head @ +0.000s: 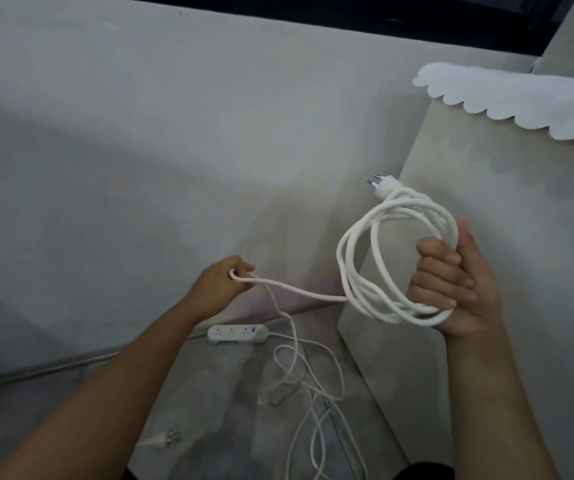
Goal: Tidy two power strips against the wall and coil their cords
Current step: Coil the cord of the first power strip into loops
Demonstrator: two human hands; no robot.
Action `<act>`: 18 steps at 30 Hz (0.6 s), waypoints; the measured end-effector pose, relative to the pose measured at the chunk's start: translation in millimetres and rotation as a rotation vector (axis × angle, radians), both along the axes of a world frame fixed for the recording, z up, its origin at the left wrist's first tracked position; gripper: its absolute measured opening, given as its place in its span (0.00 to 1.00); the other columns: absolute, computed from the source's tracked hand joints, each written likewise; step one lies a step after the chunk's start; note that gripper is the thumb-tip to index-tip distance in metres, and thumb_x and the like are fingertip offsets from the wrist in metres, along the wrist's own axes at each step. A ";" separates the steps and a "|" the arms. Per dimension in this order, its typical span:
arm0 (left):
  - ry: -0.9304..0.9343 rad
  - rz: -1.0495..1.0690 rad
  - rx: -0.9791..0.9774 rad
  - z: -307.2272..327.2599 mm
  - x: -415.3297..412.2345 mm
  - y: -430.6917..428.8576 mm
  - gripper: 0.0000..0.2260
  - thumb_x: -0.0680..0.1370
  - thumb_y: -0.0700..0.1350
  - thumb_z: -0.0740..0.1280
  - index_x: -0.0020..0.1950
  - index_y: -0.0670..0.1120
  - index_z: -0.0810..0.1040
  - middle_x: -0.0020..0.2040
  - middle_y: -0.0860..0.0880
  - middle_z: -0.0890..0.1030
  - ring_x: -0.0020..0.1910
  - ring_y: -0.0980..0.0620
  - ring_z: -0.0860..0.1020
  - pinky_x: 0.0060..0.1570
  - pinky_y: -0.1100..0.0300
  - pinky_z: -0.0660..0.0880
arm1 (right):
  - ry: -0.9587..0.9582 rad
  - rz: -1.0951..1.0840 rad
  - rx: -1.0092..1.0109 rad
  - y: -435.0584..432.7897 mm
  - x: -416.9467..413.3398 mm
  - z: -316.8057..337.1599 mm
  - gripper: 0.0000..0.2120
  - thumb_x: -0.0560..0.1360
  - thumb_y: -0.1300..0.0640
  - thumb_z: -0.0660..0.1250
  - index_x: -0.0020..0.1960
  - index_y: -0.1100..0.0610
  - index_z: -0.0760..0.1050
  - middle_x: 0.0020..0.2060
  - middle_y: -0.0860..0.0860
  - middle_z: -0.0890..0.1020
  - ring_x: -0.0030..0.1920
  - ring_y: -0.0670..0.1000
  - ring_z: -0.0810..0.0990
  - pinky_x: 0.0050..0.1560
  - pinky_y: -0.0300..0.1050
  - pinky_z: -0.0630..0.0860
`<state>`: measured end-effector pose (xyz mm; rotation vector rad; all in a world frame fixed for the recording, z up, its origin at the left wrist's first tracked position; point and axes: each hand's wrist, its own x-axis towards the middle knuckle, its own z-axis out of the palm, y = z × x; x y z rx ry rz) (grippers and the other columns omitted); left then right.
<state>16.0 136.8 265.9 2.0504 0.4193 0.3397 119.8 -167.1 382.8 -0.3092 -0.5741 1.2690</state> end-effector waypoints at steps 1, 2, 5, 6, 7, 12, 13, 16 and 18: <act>-0.004 0.002 -0.131 -2.5 1.6 -0.3 0.06 0.75 0.39 0.69 0.41 0.46 0.73 0.57 0.46 0.81 0.55 0.50 0.80 0.55 0.55 0.76 | 0.052 -0.008 0.012 1.7 2.3 -3.4 0.19 0.80 0.42 0.53 0.38 0.55 0.62 0.19 0.45 0.58 0.18 0.41 0.56 0.24 0.38 0.57; 0.000 0.010 -0.276 -5.9 3.4 0.0 0.04 0.76 0.38 0.68 0.47 0.45 0.74 0.57 0.45 0.81 0.55 0.50 0.79 0.53 0.58 0.76 | 0.105 -0.014 0.020 3.0 4.8 -6.6 0.20 0.80 0.41 0.52 0.38 0.55 0.63 0.19 0.44 0.57 0.19 0.40 0.56 0.26 0.39 0.60; 0.053 0.034 -0.370 -18.1 7.5 0.8 0.06 0.78 0.40 0.66 0.54 0.45 0.77 0.52 0.46 0.82 0.53 0.51 0.78 0.49 0.64 0.71 | 0.229 -0.056 0.037 3.4 11.9 -17.1 0.24 0.80 0.42 0.54 0.38 0.61 0.70 0.19 0.44 0.58 0.19 0.40 0.56 0.29 0.41 0.63; 0.051 0.021 -0.200 -23.9 8.1 3.2 0.05 0.78 0.40 0.65 0.52 0.44 0.80 0.48 0.47 0.82 0.49 0.51 0.77 0.45 0.68 0.70 | 0.240 -0.113 0.020 3.1 13.9 -19.8 0.24 0.80 0.43 0.55 0.37 0.62 0.70 0.18 0.45 0.59 0.19 0.40 0.55 0.28 0.40 0.62; 0.042 0.012 0.013 -30.3 7.7 6.7 0.05 0.78 0.40 0.65 0.49 0.44 0.81 0.45 0.48 0.82 0.45 0.51 0.77 0.40 0.70 0.69 | 0.237 -0.201 -0.018 2.2 15.3 -21.7 0.23 0.80 0.44 0.56 0.35 0.61 0.70 0.18 0.45 0.59 0.18 0.41 0.54 0.27 0.38 0.61; -0.038 0.054 0.993 -48.7 -7.9 21.7 0.05 0.75 0.44 0.66 0.43 0.47 0.81 0.35 0.46 0.79 0.35 0.44 0.79 0.36 0.55 0.73 | 0.160 -0.525 -0.170 -7.4 17.8 -21.4 0.23 0.79 0.42 0.56 0.30 0.54 0.68 0.19 0.43 0.56 0.17 0.44 0.55 0.23 0.31 0.57; -0.012 0.020 1.073 -52.0 -11.6 20.5 0.08 0.74 0.47 0.63 0.41 0.48 0.81 0.33 0.47 0.78 0.33 0.45 0.79 0.35 0.55 0.73 | 0.157 -0.498 -0.144 -9.6 18.3 -19.9 0.23 0.79 0.42 0.57 0.31 0.54 0.69 0.19 0.43 0.57 0.18 0.43 0.56 0.24 0.32 0.58; 0.291 -0.083 1.001 -74.3 -26.0 31.4 0.09 0.77 0.49 0.61 0.44 0.49 0.80 0.40 0.46 0.81 0.42 0.45 0.81 0.42 0.55 0.73 | 0.188 -0.282 0.046 -19.7 18.9 -10.4 0.23 0.80 0.44 0.57 0.36 0.60 0.70 0.20 0.43 0.57 0.19 0.43 0.58 0.28 0.39 0.61; 0.461 -0.111 0.794 -84.2 -35.1 42.9 0.08 0.79 0.46 0.60 0.49 0.46 0.78 0.52 0.44 0.81 0.53 0.43 0.78 0.50 0.53 0.73 | 0.163 -0.229 0.114 -26.4 19.3 -2.1 0.24 0.81 0.44 0.56 0.39 0.64 0.70 0.21 0.43 0.57 0.20 0.41 0.56 0.31 0.42 0.61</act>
